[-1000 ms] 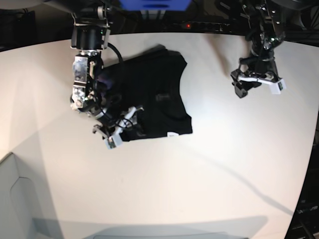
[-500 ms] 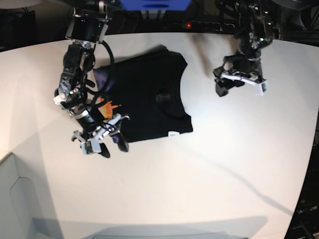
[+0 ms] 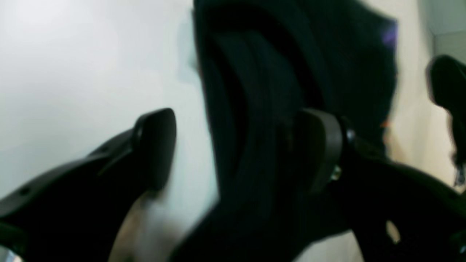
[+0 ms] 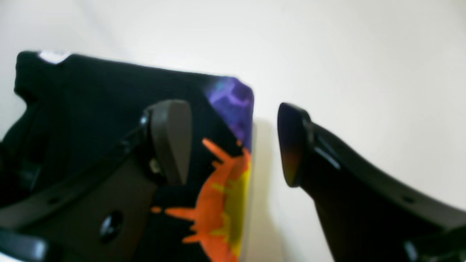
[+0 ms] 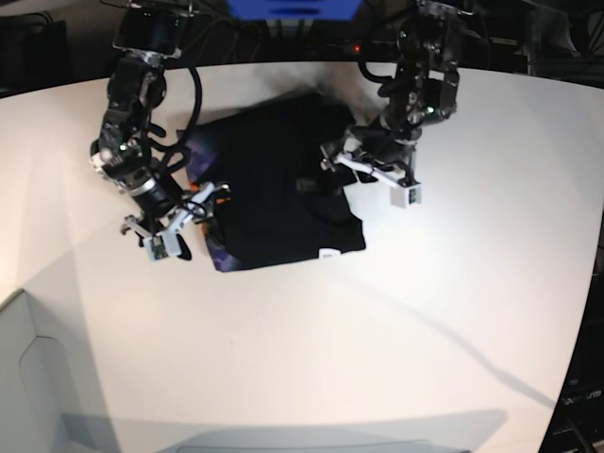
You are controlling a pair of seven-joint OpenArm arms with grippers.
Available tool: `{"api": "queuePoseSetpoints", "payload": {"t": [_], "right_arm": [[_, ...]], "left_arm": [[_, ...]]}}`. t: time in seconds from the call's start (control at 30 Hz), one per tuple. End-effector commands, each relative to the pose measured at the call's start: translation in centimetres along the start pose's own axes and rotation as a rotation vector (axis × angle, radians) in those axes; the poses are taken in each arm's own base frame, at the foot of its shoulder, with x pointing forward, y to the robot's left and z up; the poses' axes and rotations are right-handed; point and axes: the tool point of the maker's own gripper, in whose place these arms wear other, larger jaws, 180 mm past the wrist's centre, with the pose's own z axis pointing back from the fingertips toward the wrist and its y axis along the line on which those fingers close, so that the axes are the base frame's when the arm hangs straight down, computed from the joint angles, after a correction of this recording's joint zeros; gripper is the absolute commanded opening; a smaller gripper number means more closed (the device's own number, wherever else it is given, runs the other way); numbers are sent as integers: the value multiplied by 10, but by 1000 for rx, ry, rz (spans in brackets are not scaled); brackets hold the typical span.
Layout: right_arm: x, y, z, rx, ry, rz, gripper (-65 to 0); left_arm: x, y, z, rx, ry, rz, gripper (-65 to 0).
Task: Fold the T-shirt properly
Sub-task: 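Grasp the bundle edges with both grippers, then flip the bundle over with the left gripper, graphic side up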
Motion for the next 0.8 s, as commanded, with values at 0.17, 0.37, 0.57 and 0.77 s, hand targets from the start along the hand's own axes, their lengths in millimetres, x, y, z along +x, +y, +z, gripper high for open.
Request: {"api": "queuePoseSetpoints", "payload": {"t": [0.17, 0.37, 0.57, 0.77], "right_arm": [[13, -3, 8, -1, -46, 33, -267], [28, -3, 14, -13, -81, 64, -268], [27, -1, 20, -18, -72, 75, -268], [14, -18, 31, -72, -40, 48, -268]], "left_arm": [[-13, -11, -13, -28, 40, -19, -179], [-28, -16, -28, -39, 99, -44, -457], [-22, -23, -30, -52, 92, -58, -635], [-8, -25, -48, -52, 117, -162, -650]]}}
